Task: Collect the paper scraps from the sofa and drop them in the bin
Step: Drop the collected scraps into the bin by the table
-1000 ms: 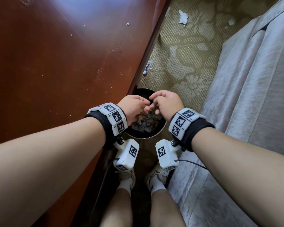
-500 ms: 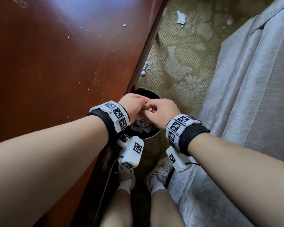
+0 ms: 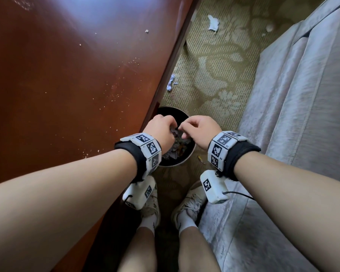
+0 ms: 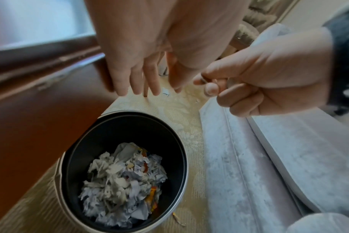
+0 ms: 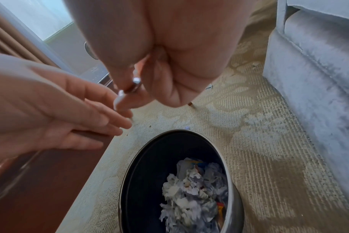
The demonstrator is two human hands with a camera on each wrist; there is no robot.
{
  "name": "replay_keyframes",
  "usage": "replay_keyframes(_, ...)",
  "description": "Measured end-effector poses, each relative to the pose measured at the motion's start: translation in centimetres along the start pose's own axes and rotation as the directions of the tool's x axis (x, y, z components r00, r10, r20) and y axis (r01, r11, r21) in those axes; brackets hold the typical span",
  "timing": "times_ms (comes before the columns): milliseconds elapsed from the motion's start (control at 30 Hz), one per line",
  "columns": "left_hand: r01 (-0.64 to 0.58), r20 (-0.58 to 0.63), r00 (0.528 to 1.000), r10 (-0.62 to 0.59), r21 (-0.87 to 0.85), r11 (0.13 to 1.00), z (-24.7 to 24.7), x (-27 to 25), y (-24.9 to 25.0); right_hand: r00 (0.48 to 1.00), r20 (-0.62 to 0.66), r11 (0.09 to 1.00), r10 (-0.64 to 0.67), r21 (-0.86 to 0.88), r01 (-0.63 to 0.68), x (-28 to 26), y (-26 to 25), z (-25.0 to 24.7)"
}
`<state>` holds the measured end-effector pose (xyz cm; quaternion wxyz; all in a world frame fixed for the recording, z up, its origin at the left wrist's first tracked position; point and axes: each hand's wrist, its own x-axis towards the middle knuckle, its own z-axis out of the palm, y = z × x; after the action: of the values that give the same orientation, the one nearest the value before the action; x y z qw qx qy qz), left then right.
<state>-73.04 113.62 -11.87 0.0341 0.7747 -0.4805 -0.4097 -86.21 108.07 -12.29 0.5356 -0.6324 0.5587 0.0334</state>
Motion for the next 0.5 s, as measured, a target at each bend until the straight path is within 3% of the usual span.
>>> replay_keyframes(200, -0.041, -0.166, 0.986, 0.021, -0.112, 0.993, -1.1, -0.6, 0.3, 0.994, -0.102, 0.998, -0.050, -0.044, 0.045, -0.1, -0.8, 0.2)
replay_keyframes(367, -0.118, -0.149, 0.985, 0.086, -0.222, 0.968, -2.5, -1.3, 0.0, 0.987, -0.116, 0.983, -0.113, -0.158, 0.093, -0.3, -2.5, 0.7)
replay_keyframes(500, -0.081, -0.230, 0.973, 0.032, -0.208, 0.975, -3.7, -1.7, -1.1, 0.987, -0.087, 0.974, -0.135, -0.197, 0.116, -0.8, -4.6, 1.9)
